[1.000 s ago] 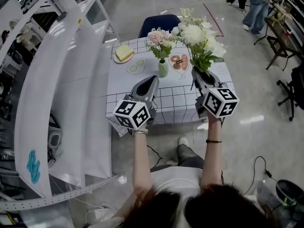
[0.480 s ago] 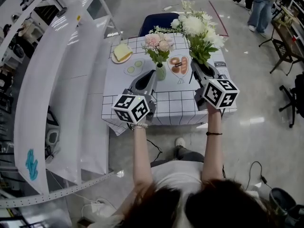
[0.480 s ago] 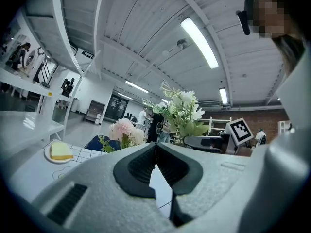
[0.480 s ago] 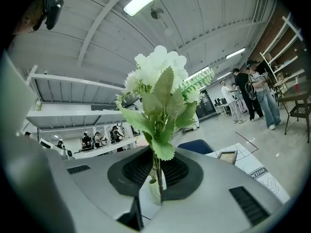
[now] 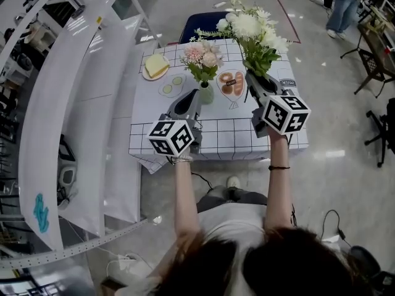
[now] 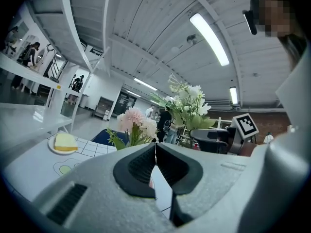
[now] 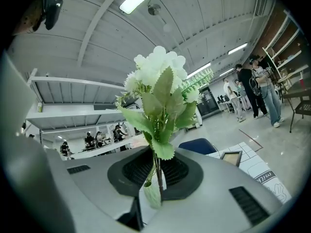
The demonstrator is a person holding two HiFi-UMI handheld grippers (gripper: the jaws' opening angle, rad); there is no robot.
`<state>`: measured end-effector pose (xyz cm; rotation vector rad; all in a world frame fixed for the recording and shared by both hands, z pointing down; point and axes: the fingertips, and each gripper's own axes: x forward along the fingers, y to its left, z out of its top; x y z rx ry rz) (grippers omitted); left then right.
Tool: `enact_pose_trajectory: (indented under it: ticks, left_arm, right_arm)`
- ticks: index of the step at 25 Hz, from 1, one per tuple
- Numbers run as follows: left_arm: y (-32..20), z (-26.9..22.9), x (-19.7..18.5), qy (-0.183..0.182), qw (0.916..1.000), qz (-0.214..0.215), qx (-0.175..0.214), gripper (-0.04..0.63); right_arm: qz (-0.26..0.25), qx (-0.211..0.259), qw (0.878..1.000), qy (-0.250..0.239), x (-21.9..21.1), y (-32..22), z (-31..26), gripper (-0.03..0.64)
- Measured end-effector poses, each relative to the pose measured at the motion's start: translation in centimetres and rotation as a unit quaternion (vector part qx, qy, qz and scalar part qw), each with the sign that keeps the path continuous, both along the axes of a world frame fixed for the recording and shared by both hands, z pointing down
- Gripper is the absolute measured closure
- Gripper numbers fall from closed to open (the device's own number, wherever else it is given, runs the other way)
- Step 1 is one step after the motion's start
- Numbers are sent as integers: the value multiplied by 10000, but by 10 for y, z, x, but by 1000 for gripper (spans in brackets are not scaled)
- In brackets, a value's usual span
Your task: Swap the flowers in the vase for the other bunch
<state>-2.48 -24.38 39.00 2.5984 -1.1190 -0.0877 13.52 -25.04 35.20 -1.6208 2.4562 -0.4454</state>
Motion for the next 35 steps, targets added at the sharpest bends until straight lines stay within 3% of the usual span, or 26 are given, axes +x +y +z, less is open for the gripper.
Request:
enact_pose_trajectory:
  ticks: [9,22,35]
  left_arm:
    - [-21,12,2,30,10000,-40,54,581]
    - [-55,58,1,-456,9985,46,-313,576]
    - [-73,89,4,-575,9958,286,-647,453]
  right_arm:
    - [4,-42,10000,-85,3,-18,5,571]
    - [313,-210,9992,-156,11,-42,20,571]
    - [550,-334,9977,-205,17,-56,35,571]
